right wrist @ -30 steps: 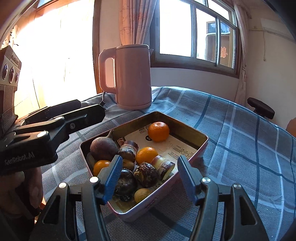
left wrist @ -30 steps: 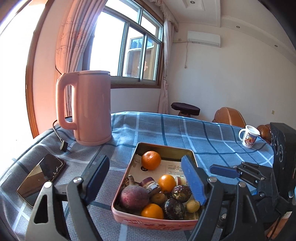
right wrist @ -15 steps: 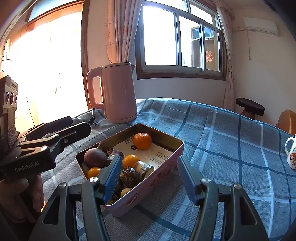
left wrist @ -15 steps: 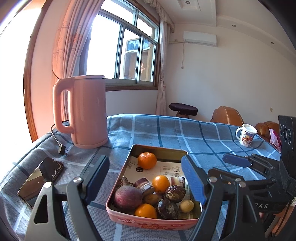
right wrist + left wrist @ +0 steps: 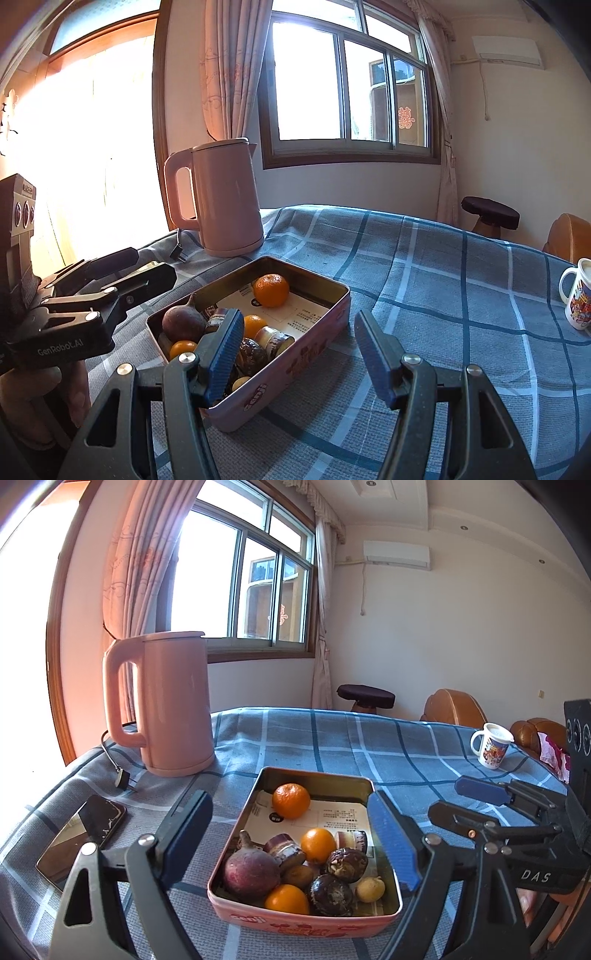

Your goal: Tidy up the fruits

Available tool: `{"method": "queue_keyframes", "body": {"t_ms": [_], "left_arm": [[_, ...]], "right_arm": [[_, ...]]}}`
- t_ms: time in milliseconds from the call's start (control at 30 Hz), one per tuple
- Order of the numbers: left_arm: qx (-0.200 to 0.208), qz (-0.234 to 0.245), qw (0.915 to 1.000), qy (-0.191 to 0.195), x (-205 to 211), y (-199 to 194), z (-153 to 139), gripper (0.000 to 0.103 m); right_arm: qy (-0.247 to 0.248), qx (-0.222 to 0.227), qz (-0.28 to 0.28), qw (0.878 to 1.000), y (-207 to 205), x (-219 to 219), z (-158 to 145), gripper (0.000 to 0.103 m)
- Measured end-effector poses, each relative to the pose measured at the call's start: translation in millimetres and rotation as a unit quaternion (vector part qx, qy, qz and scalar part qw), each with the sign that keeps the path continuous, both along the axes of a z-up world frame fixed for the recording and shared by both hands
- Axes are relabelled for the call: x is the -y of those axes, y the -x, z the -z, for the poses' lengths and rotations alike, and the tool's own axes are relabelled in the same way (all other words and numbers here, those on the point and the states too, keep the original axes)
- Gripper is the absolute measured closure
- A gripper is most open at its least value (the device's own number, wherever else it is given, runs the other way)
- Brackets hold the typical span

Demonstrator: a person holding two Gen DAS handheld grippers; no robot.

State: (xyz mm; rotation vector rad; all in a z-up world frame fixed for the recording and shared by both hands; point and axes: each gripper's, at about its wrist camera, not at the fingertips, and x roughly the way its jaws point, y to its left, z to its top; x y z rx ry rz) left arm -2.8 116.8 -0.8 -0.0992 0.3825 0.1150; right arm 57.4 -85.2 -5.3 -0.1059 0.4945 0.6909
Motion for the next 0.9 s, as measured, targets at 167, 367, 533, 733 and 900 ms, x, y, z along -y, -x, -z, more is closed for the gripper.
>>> {"method": "queue_keyframes", "body": {"t_ms": [167,367,533,733,900], "left_arm": [[-0.001,0.000,1.0000,0.001,0.0,-0.1,0.5,0.014],[-0.002,0.001,1.0000,0.000,-0.1,0.0,0.7,0.014],[-0.004,0.000,1.0000,0.000,0.1,-0.1,1.7,0.012],[-0.002,-0.001,1.0000,-0.004,0.5,0.0,1.8,0.003],[-0.001,0.000,1.0000,-0.007,2.9,0.2,0.9,0.000]], "right_arm": [[0.000,0.000,0.001,1.000,0.1,-0.5,0.5,0.039],[0.000,-0.001,0.000,1.000,0.1,-0.1,1.3,0.039],[-0.001,-0.001,0.002,1.000,0.7,0.4,1.6,0.039],[-0.001,-0.001,0.002,1.000,1.1,0.5,1.9,0.039],[-0.001,-0.001,0.004,1.000,1.3,2.0,1.7,0.039]]}}
